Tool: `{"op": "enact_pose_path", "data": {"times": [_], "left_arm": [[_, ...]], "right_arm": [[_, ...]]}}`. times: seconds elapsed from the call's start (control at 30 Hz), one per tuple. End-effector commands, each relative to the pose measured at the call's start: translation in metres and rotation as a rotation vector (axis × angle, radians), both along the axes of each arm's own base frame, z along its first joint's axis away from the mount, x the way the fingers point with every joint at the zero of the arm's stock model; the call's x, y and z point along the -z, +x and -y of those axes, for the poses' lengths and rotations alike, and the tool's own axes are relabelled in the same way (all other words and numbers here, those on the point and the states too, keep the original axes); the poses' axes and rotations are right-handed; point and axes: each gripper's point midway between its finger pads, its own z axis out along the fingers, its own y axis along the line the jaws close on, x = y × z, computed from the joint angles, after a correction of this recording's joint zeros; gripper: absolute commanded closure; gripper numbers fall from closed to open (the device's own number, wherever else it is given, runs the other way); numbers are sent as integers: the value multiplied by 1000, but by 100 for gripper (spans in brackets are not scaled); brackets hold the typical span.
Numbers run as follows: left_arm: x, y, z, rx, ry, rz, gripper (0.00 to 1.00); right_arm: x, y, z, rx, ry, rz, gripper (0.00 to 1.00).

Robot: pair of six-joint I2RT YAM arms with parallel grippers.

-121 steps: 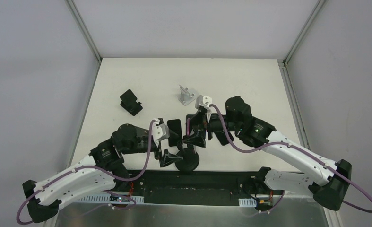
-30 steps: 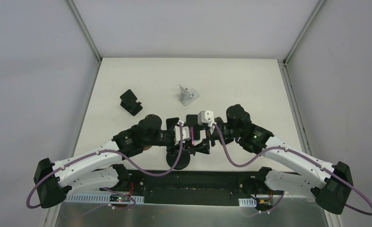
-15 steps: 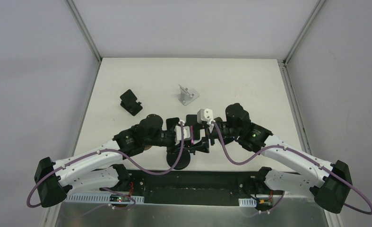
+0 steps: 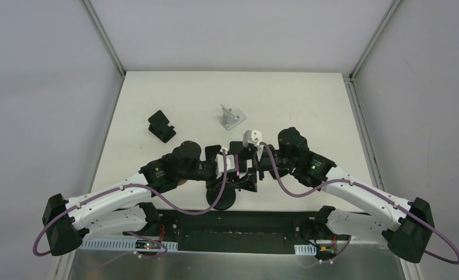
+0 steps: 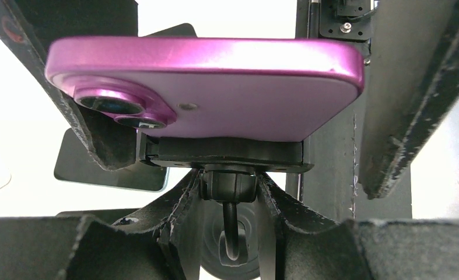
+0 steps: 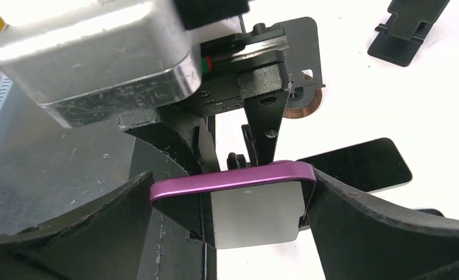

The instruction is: Remove the phone from the phone stand

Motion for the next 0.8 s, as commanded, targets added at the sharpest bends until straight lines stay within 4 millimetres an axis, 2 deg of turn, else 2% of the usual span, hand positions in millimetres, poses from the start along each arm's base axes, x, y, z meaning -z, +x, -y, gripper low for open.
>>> {"op": "enact_pose_path", "data": {"times": [0.0, 0.2, 0.47, 0.77], "left_arm": [[-42, 17, 7, -57, -117, 110, 100], [-41, 18, 3, -72, -118, 118, 100], [-39, 20, 0, -91, -115, 122, 100], [-39, 15, 5, -46, -114, 114, 100]], "right_arm": [[-19, -16, -1, -34, 30, -79, 1], [-11, -13, -1, 3, 5, -121, 1], [1, 8, 3, 143, -16, -90, 1], [-1, -5, 3, 46, 35, -10, 1]]}}
